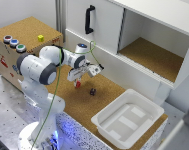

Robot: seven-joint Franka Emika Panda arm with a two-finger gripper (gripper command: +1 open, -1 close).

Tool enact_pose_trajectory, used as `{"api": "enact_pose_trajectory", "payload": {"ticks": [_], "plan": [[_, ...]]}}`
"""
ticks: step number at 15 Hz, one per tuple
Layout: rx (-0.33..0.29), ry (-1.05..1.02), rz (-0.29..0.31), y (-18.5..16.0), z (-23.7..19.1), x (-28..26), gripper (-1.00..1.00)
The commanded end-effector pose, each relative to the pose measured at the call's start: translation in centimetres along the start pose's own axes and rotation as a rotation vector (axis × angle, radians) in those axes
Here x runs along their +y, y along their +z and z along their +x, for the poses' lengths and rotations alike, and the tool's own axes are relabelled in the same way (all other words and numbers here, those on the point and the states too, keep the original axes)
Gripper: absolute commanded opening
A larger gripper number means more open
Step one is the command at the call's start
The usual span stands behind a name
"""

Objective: Sweep the pink block to the left

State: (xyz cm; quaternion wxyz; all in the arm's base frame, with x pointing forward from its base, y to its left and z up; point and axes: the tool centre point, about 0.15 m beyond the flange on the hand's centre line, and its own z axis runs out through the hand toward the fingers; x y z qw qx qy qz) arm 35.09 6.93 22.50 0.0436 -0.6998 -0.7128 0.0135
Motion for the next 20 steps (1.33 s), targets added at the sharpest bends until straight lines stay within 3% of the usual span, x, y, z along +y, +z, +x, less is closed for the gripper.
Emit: {"api": "enact_pose_trajectory", "payload": {"ticks": [1, 5, 7, 14, 20], "plan": [[0.050, 0.091, 0.086, -3.7, 1.5, 0.7, 1.00], [0.089, 0.259, 0.084, -6.2, 0.3, 0.7, 1.00], [0.139, 0.393, 0.107, -6.7, -2.1, 0.8, 1.00], [0.152, 0.839, 0.071, -5.6, -10.9, -1.2, 1.00], [0.095, 1.131, -0.012, -3.4, -15.0, -0.6, 1.00]]}}
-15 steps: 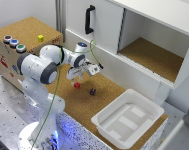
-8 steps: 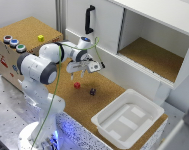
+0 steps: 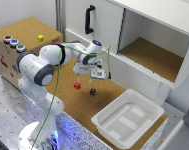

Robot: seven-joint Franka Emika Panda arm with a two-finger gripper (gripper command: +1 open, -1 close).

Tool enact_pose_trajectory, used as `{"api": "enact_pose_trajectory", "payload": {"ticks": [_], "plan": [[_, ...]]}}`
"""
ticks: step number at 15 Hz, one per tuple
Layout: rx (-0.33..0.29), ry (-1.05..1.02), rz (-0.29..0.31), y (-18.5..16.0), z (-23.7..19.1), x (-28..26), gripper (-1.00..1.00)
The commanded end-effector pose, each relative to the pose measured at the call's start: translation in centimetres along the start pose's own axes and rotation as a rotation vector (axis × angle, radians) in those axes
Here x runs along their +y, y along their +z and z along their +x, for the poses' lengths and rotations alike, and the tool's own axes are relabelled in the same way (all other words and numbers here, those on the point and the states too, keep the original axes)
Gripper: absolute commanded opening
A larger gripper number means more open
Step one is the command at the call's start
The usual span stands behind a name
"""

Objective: Sweep the pink block to the left

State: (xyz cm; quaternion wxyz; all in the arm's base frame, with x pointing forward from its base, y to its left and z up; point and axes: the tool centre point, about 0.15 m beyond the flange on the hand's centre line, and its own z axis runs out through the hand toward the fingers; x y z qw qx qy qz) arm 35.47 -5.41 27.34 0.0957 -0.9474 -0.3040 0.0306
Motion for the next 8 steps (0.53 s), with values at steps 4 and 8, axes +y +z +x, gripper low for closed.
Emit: {"api": "enact_pose_trajectory", "payload": {"ticks": [4, 8], "plan": [[0.022, 0.212, -0.125, 3.6, -0.7, 3.6, 1.00], [-0.002, 0.233, -0.180, 4.8, 0.7, 3.3, 1.00]]}}
